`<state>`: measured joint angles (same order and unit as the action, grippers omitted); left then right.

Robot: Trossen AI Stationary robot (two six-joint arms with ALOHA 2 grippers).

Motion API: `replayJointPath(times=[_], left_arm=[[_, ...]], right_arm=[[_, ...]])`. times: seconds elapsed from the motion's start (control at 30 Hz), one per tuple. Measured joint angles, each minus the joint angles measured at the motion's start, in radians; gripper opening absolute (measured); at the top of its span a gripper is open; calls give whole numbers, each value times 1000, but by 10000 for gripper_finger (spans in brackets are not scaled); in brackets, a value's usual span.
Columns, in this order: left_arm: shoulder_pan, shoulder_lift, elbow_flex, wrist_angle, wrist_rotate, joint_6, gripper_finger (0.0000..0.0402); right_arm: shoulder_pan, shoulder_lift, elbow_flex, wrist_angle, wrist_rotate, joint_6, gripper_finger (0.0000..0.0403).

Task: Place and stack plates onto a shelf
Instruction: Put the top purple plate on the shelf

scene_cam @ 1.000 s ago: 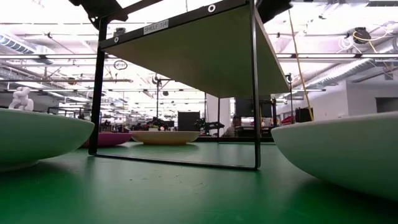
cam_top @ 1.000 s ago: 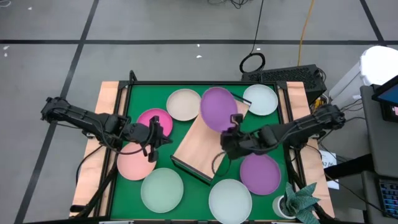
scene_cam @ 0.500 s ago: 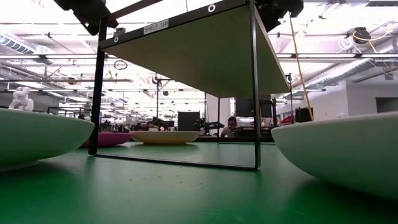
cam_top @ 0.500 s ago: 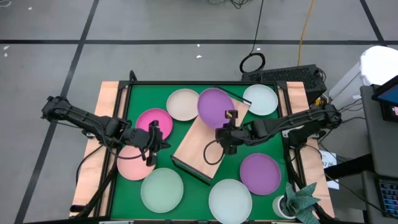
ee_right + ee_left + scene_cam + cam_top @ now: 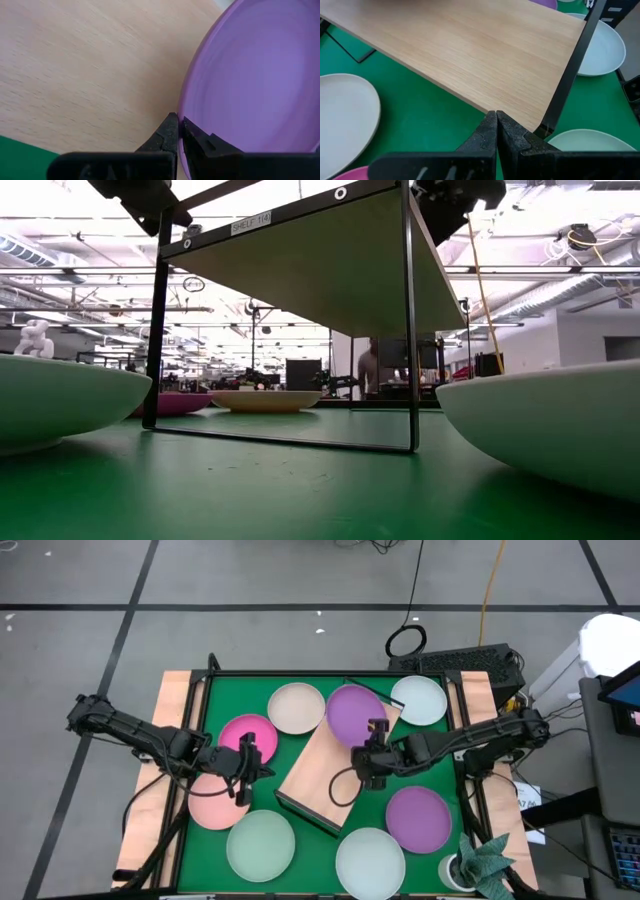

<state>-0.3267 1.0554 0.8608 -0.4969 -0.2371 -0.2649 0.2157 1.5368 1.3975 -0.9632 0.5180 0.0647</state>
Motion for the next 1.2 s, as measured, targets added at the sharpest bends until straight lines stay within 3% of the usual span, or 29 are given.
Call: replayJointPath(times=[0.57, 1.2], left_arm=[[0, 0, 0, 0, -1, 44, 1], [24, 0, -1, 1, -2, 79, 1]], right_arm=[[0, 0, -60, 11, 1, 11, 0], [0, 0, -61, 29, 9, 21, 29]])
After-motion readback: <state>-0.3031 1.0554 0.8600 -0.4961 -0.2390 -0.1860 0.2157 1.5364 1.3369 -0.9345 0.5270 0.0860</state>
